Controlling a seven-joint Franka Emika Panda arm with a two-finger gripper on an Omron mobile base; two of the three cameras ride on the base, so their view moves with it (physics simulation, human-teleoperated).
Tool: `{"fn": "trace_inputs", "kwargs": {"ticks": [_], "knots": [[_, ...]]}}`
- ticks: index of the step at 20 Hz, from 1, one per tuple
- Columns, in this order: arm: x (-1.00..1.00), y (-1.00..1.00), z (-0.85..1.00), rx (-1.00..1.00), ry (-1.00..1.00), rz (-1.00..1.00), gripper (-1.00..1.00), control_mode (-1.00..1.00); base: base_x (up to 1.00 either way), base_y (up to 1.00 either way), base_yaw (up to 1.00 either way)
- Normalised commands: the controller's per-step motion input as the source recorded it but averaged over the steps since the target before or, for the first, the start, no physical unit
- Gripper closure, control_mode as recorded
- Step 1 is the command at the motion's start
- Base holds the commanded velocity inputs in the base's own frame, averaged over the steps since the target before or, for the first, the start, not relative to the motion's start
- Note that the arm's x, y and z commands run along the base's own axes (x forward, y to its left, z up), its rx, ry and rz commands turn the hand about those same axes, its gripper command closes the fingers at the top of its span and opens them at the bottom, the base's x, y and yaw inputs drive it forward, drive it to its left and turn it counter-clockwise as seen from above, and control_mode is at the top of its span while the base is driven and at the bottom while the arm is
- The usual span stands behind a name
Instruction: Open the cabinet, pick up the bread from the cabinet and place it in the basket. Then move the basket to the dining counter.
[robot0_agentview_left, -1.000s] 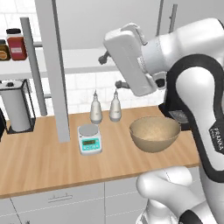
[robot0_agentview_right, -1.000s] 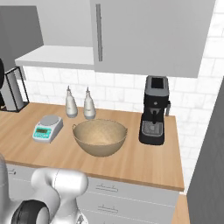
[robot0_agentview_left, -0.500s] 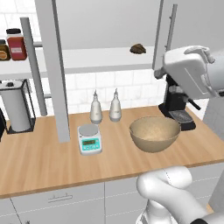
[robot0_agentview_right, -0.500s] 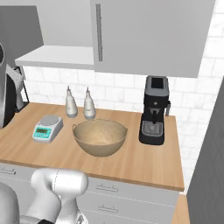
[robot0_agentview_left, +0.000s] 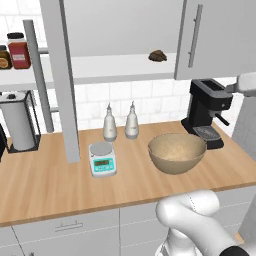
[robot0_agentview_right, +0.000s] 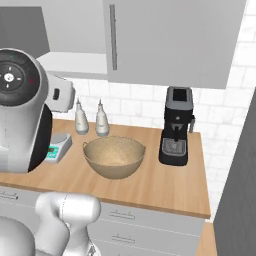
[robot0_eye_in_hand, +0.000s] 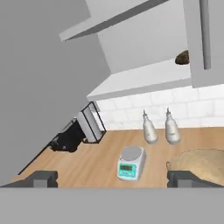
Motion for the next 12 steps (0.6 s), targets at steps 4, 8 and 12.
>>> {"fn": "trace_inputs", "kwargs": {"ticks": [4, 8, 12], "knots": [[0.62, -0.95, 0.0, -0.22, -0.2, -0.15, -1.0, -1.0, 0.0, 0.0, 0.0], [1.0, -0.12, 0.0, -0.17, -0.09, -0.37, -1.0, -1.0, 0.0, 0.0, 0.0], [1.0, 0.01, 0.01, -0.04, -0.01, -0.27, -1.0, -1.0, 0.0, 0.0, 0.0]]}}
